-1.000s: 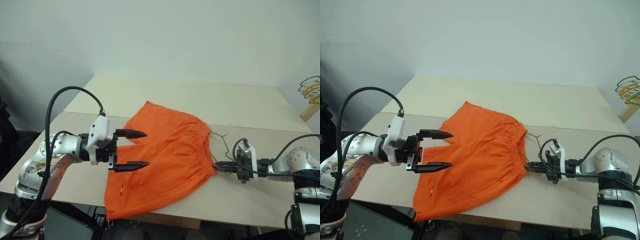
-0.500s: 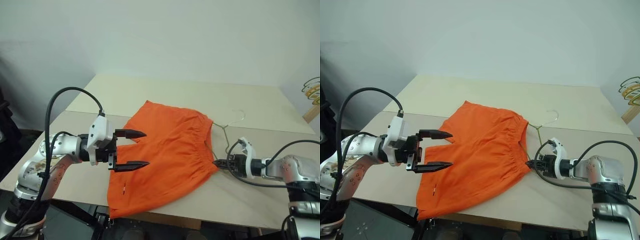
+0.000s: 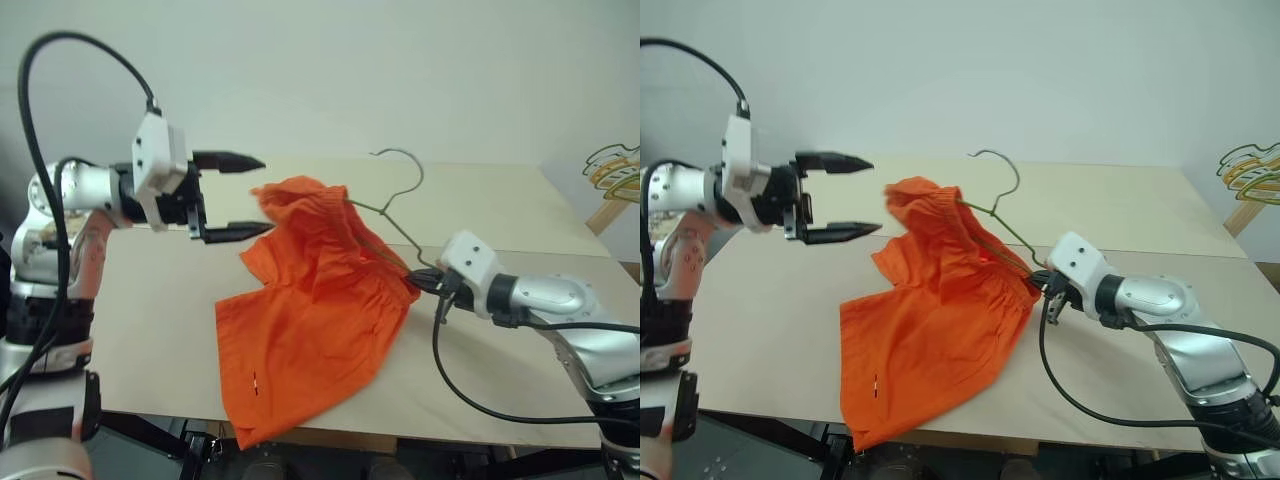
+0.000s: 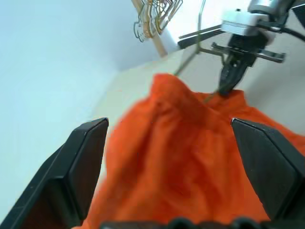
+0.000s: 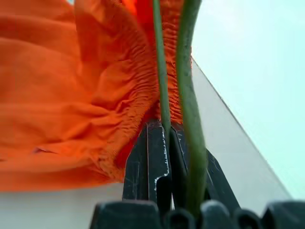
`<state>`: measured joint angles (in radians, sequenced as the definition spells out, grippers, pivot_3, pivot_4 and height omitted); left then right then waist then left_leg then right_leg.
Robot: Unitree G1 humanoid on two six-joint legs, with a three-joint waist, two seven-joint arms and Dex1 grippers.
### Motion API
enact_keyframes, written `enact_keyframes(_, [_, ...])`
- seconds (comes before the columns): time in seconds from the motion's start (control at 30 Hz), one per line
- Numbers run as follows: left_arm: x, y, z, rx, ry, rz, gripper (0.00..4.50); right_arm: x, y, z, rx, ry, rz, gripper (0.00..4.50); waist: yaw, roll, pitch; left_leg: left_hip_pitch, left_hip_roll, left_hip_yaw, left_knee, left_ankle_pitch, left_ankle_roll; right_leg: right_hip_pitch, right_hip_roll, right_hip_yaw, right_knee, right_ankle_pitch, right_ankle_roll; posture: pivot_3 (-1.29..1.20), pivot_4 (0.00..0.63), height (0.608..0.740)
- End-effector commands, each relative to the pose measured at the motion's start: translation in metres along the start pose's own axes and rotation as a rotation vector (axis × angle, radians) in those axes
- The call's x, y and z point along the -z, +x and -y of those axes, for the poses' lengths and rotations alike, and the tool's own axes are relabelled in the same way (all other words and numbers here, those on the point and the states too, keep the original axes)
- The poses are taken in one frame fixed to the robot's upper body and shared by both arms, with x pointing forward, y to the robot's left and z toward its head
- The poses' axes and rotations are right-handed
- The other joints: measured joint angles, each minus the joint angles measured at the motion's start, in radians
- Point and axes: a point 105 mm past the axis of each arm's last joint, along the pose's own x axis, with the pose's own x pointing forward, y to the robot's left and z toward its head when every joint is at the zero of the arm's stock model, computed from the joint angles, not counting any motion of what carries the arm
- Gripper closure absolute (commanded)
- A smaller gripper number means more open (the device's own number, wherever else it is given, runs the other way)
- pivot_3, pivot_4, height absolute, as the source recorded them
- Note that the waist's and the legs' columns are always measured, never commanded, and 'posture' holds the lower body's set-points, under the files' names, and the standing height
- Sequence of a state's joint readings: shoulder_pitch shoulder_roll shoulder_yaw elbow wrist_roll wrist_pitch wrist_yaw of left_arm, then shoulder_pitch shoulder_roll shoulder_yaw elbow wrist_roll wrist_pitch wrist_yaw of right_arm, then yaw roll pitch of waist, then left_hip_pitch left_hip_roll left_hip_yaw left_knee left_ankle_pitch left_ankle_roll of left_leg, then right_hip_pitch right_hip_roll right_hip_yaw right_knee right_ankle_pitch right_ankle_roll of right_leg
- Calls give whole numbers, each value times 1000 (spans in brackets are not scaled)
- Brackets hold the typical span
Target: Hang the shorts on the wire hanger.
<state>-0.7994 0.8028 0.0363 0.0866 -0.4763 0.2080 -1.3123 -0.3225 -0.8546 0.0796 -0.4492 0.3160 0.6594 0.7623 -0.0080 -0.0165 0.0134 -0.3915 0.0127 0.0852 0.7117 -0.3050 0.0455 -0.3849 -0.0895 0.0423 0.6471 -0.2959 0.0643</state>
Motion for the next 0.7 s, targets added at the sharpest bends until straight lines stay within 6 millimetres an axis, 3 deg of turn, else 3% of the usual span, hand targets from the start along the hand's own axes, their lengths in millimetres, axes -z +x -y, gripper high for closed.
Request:
enact_keyframes(0.03, [2,6,-3,83,74,-29,29,-17,0,-4,-69,-73,-4,4500,-4,0,0,0,0,0,0,0,0,0,0,0,0,0,0,-40,0,740])
enact_keyframes(0.17, [12,17,2,205,106,-77,29,-19,1,-5,-126,-106,-53,4500,-8,0,0,-2,0,0,1,0,0,-1,0,0,0,0,0,-45,0,740])
enact_keyframes(0.47, [55,37,24,483,170,-291,29,-26,-5,-7,-238,-139,-170,4500,-11,0,0,-2,1,0,2,-3,5,-2,1,0,1,0,0,-61,0,740])
enact_keyframes(0.57, [69,40,29,523,199,-342,588,-31,-5,-6,-244,-145,-179,4500,-14,0,0,-4,2,0,3,-3,5,-4,0,0,1,0,0,-75,0,740])
enact_keyframes(0.7, [71,48,22,491,198,-328,1800,-35,-6,-6,-237,-164,-197,4500,-18,0,0,-5,2,0,4,-3,6,-4,0,-1,1,0,0,-75,0,740])
